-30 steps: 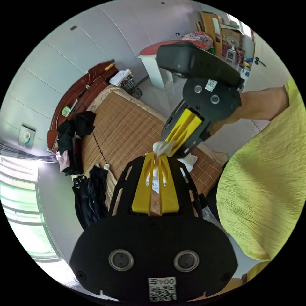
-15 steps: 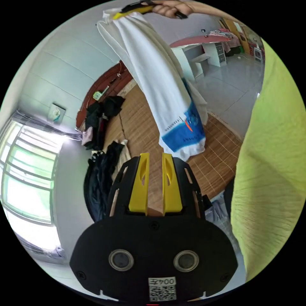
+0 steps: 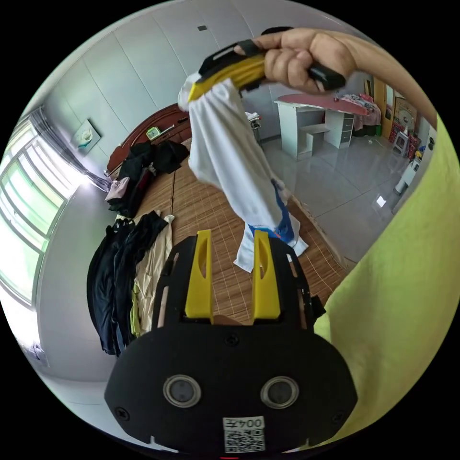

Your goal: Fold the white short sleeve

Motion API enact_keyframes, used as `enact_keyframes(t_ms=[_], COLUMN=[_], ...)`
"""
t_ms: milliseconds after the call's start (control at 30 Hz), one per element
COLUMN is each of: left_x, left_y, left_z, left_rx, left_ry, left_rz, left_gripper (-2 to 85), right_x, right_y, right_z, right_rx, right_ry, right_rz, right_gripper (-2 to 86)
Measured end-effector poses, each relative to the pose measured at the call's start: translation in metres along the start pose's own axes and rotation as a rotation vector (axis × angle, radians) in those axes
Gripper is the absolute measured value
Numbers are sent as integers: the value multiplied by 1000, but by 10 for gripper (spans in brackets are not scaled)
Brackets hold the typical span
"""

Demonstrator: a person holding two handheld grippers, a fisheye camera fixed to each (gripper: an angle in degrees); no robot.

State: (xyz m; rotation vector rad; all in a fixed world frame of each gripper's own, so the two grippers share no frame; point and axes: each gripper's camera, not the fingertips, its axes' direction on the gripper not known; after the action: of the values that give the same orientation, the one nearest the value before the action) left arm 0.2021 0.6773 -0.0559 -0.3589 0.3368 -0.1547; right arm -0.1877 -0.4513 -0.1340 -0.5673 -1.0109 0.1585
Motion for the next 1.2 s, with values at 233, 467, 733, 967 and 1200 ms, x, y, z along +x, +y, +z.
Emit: enact_keyframes(t_ms=[233,467,733,967,1200], left_x=[8,10,-164,-274,-311], left_y=[-48,-37,-6,-35,-76], left_z=[-31,-72,-161,-302,-414], left_rx=[48,131,334,471,573], left_ry=[-49,-233,402,597,663], left_rz=[-39,-109,-171,96,240], left_gripper=[163,60,7,6,7], right_x=[14,-2,-35,-13,-13], right_y=[47,75,92,84,80], right_z=[49,54,8,15,78], right_rx=[-96,-99,-126,-174,-240], right_ry=[-22,55,113,299,281], right_rz=[99,-8,-460,-624,-747], right_gripper=[35,48,111,137,150])
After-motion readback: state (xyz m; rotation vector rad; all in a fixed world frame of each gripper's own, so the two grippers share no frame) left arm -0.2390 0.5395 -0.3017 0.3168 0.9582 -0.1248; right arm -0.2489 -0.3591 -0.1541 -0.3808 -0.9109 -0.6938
